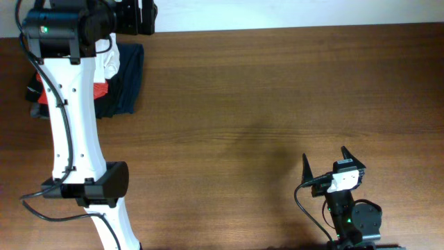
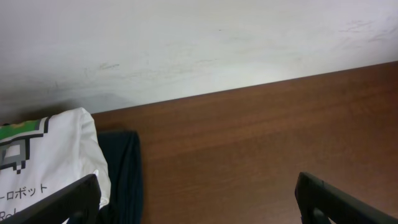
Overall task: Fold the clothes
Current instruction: 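Release the shirt on the stack and lift the left gripper away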
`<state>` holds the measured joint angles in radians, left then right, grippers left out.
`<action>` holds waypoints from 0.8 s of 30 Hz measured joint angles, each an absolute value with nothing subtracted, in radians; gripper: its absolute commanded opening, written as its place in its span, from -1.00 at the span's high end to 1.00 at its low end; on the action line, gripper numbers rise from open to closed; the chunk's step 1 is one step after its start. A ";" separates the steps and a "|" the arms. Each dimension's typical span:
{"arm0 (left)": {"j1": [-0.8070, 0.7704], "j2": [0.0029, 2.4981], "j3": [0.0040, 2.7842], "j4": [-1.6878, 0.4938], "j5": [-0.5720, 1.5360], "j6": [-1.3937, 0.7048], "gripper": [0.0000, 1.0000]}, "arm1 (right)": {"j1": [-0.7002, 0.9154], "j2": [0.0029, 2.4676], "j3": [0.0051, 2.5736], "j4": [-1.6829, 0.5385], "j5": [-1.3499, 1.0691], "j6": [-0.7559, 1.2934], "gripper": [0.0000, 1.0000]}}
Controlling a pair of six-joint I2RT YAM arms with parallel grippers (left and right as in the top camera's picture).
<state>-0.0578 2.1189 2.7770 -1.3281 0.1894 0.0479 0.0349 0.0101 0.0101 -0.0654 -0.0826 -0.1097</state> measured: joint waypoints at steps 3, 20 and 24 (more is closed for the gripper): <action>-0.058 2.119 2.777 -1.328 0.189 0.048 -0.99 | 0.035 0.010 0.010 -0.065 -0.083 -0.109 -0.96; -0.058 2.056 2.767 -1.480 0.184 0.048 -0.99 | 0.034 0.010 0.010 -0.066 -0.082 -0.113 -0.97; -0.058 1.658 2.744 -1.491 0.163 0.048 -0.99 | 0.034 0.012 0.010 -0.067 -0.082 -0.112 -0.96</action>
